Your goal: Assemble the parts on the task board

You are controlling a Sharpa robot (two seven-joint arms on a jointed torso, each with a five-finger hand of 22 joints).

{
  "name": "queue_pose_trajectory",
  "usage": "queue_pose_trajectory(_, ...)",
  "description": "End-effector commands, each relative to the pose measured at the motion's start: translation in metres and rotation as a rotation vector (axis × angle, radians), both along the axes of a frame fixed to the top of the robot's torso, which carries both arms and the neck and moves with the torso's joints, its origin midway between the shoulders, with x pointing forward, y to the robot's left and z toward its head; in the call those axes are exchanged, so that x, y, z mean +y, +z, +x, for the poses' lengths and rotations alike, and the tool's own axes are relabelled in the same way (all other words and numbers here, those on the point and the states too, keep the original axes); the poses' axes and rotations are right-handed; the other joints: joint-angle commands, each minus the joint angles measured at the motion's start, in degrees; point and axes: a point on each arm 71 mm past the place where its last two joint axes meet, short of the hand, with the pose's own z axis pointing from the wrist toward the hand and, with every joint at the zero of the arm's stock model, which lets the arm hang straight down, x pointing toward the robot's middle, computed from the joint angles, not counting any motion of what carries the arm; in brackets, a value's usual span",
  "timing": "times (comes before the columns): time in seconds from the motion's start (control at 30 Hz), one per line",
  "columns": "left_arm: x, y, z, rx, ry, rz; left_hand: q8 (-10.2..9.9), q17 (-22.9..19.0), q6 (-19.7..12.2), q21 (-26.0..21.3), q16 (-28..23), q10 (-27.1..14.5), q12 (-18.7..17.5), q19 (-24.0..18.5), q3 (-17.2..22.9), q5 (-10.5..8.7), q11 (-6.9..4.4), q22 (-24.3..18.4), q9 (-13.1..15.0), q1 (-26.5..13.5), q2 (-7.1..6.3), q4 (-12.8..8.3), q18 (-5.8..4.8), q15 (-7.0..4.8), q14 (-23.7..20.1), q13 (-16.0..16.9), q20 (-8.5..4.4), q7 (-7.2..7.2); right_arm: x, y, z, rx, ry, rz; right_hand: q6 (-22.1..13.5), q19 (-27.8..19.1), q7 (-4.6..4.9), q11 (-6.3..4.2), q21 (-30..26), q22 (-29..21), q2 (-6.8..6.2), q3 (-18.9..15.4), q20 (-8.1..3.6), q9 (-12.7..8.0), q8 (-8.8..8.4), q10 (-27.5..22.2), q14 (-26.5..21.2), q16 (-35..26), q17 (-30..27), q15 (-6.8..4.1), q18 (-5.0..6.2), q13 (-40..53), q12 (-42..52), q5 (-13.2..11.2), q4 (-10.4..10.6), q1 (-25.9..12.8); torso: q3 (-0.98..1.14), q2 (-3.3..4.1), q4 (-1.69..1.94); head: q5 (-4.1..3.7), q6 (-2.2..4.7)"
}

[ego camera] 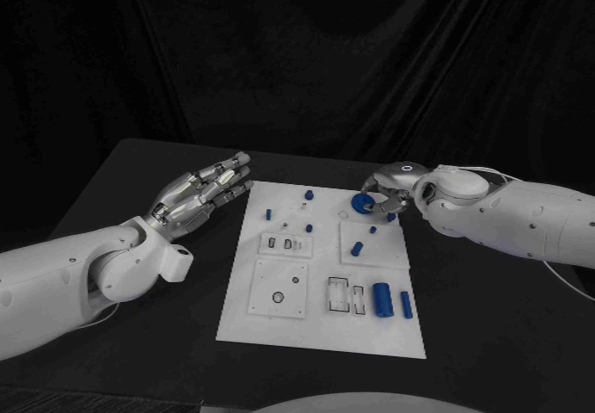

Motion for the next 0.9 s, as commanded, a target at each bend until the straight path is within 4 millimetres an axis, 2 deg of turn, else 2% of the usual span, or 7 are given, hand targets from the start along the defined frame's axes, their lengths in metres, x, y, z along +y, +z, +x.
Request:
queue_pose_trajectory(0.03, -0.001, 0.001, -0.001, -0.006, -0.011, -0.016, 0.85, 0.13, 0.77, -0.50, 0.52, 0.21, -0.69, 0.35, 1.36, 0.66, 0.86, -0.30, 0.95, 0.60, -0.67, -0.34, -1.25, 0.53, 0.21, -0.52, 0.04, 0.12, -0.001, -0.006, -0.002, 0.027, -0.006, 0.008, 4.35, -0.06, -0.37, -0.23, -1.13, 7.97, 1.67, 2.70, 0.04, 1.83, 1.71, 5.68, 6.06, 1.14, 15.24, -0.22, -1.38, 15.20, 0.95, 1.49, -0.61, 0.16, 0.01, 0.04, -0.01, 0.03, -0.05)
queue_pose_trajectory(0.17, 0.000, 0.000, -0.001, -0.005, -0.010, -0.015, 0.85, 0.13, 0.77, -0.50, 0.52, 0.21, -0.69, 0.35, 1.36, 0.66, 0.86, -0.30, 0.95, 0.60, -0.67, -0.34, -1.25, 0.53, 0.21, -0.52, 0.04, 0.12, 0.000, -0.004, -0.003, 0.009, 0.001, 0.024, 5.63, 0.10, -0.42, -0.35, -1.08, 8.13, 1.43, 3.06, -0.12, 2.45, 2.38, 5.68, 6.06, 1.14, 15.24, -0.36, -1.42, 15.20, 0.95, 0.38, -1.41, 0.31, 0.04, 0.03, -0.01, 0.20, -0.04)
queue_pose_trajectory(0.5, 0.002, 0.000, -0.001, -0.002, -0.007, -0.013, 0.83, 0.13, 0.72, -0.48, 0.54, 0.24, -0.68, 0.36, 1.42, 0.66, 0.92, -0.29, 0.94, 0.61, -0.67, -0.36, -1.28, 0.55, 0.22, -0.51, 0.05, 0.15, 0.012, 0.008, -0.012, -0.047, 0.044, 0.075, 6.65, 0.63, -0.09, -0.17, -0.51, 8.53, 0.92, 3.23, -0.12, 3.02, 2.91, 5.68, 6.06, 1.14, 15.24, -0.29, -1.59, 15.20, 0.95, -0.10, -2.25, 0.63, 0.02, 0.03, -0.05, 0.35, -0.16)
queue_pose_trajectory(0.7, 0.002, 0.000, -0.001, 0.001, -0.008, -0.010, 0.82, 0.15, 0.70, -0.48, 0.58, 0.29, -0.66, 0.37, 1.46, 0.67, 0.96, -0.29, 0.94, 0.63, -0.68, -0.38, -1.30, 0.58, 0.24, -0.49, 0.06, 0.15, 0.035, 0.025, -0.015, -0.073, 0.098, 0.110, 7.01, 0.89, 0.13, -0.01, -0.24, 8.71, 0.94, 3.22, -0.06, 3.22, 3.05, 5.68, 6.06, 1.14, 15.24, -0.17, -1.67, 15.20, 0.95, -0.31, -2.13, 0.24, 0.00, 0.03, -0.06, 0.27, -0.33)
queue_pose_trajectory(0.9, 0.000, -0.001, -0.001, 0.004, -0.014, -0.009, 0.82, 0.15, 0.70, -0.48, 0.58, 0.29, -0.66, 0.37, 1.46, 0.67, 0.96, -0.29, 0.94, 0.63, -0.68, -0.38, -1.30, 0.58, 0.24, -0.49, 0.06, 0.15, 0.065, 0.030, -0.018, -0.062, 0.161, 0.126, 7.04, 0.92, 0.20, 0.04, -0.21, 8.73, 0.95, 3.24, -0.05, 3.25, 3.06, 5.68, 6.06, 1.14, 15.24, -0.13, -1.68, 15.20, 0.95, -0.35, -2.14, 0.22, -0.04, -0.03, -0.15, 0.38, -0.45)
